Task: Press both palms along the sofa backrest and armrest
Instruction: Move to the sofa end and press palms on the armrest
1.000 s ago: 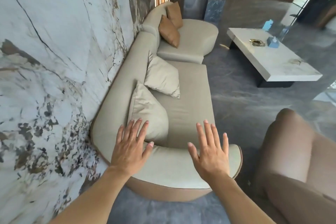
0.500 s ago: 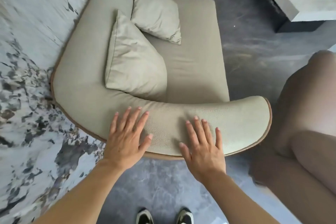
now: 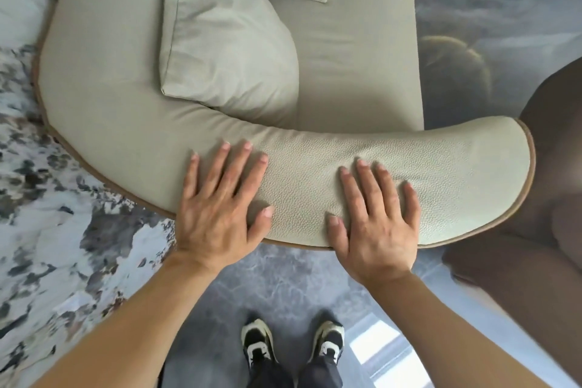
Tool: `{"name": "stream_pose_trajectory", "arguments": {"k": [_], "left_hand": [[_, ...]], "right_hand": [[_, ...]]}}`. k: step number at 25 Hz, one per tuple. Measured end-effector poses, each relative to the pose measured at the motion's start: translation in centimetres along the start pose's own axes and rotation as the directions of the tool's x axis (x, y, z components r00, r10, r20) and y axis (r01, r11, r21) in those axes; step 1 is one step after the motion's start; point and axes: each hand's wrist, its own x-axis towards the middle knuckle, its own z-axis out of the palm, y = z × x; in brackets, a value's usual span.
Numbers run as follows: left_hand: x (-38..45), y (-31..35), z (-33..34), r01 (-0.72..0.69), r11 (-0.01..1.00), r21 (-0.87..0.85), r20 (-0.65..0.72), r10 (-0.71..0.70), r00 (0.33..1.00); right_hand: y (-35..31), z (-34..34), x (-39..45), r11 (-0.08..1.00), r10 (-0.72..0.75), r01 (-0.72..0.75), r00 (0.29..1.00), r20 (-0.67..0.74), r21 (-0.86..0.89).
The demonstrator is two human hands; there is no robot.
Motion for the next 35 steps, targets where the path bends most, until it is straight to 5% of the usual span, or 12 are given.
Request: {"name": "stream_pose_trajectory", "arguments": {"k": [35], "left_hand": [[12.4, -2.6, 1.1, -0.022, 1.0, -0.01, 0.023, 0.023, 0.999]], "right_hand": [[3.1, 1.5, 11.8, 0.999, -0.038, 0.036, 0.994, -0.102, -0.028]]}}
